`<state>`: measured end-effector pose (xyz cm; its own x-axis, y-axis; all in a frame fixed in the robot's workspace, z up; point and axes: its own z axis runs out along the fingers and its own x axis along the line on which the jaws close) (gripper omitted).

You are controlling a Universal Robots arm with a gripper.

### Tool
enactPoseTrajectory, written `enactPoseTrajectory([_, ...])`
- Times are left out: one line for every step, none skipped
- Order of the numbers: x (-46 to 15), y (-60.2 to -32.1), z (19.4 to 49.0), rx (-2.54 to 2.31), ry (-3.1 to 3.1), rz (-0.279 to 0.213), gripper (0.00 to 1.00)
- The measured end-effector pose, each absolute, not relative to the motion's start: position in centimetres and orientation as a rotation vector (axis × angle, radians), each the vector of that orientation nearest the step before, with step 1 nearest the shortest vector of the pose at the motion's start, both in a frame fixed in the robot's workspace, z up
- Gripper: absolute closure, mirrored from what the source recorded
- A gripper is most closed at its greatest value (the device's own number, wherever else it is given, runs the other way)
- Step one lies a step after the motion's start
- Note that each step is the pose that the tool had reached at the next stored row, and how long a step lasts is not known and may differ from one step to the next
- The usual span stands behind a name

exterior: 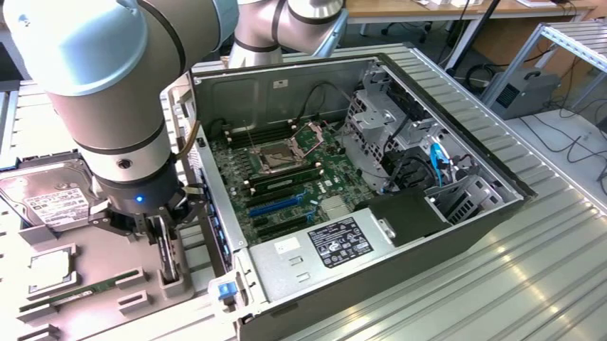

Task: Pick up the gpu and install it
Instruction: 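Pick up the gpu and move the gpu toward the slot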

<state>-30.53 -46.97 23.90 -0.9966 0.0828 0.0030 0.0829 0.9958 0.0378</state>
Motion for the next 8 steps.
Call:
enactPoseTrajectory([-30.54,-46.96,23.9,-0.13,-3.137,-0.06,0.66])
enactPoseTrajectory([-30.54,-46.97,23.9,-0.13,-3.137,-0.06,0.66])
enactPoseTrajectory([-30.53,-46.97,23.9,-0.13,-3.137,-0.06,0.66])
enactPoseTrajectory([-30.54,-46.97,23.9,-0.13,-3.137,-0.06,0.66])
enactPoseTrajectory([-30.53,-47.0,23.9,-0.13,-3.137,-0.06,0.66])
enactPoseTrajectory([-30.53,-47.02,23.9,-0.13,-3.137,-0.06,0.66])
enactPoseTrajectory([-30.53,-47.02,23.9,-0.13,-3.137,-0.06,0.66])
enactPoseTrajectory([-30.53,-47.02,23.9,-0.13,-3.137,-0.06,0.66])
